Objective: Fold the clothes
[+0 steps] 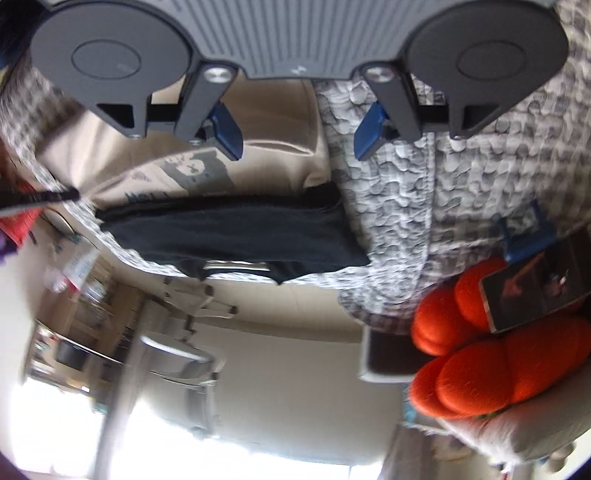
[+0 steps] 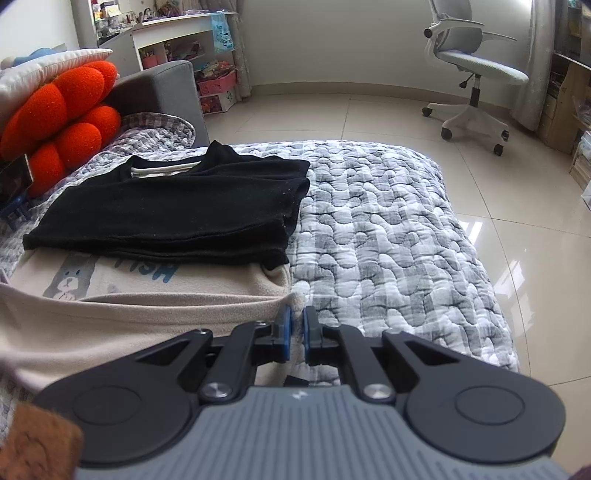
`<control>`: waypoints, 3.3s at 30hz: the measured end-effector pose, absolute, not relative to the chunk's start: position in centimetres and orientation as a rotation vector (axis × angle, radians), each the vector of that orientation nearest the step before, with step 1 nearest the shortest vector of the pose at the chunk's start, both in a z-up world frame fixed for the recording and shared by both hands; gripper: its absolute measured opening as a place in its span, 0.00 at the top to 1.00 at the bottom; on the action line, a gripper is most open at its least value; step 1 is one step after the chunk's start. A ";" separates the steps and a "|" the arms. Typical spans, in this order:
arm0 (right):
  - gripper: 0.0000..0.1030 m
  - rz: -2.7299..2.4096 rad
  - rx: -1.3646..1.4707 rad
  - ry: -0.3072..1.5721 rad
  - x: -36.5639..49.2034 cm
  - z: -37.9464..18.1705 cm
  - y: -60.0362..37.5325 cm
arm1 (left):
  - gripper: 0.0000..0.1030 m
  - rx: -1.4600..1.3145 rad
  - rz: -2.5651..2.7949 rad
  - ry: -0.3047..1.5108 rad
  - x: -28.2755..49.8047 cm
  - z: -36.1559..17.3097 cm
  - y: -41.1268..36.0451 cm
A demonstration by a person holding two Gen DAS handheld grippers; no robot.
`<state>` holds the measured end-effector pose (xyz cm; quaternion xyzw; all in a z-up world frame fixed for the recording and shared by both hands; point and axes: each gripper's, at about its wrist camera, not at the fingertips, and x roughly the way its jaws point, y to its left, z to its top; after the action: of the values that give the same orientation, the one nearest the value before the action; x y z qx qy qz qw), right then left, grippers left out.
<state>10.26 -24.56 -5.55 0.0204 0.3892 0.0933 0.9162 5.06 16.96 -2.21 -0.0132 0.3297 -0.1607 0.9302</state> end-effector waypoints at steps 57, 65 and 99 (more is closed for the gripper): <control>0.58 0.227 0.128 0.763 8.3 -5.8 -24.7 | 0.59 -0.252 -0.202 0.770 7.4 -4.0 18.4; 0.53 0.239 0.235 0.782 5.0 -4.6 -26.8 | 0.56 -0.261 -0.172 0.769 3.4 -4.1 18.9; 0.79 0.296 0.055 0.837 5.2 -4.5 -24.8 | 0.87 -0.143 -0.114 0.849 2.3 -4.0 16.4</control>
<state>5.24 -24.81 -4.46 0.0266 0.4046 0.1433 0.9028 2.30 16.44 -3.97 -0.0695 0.4114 -0.0554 0.9071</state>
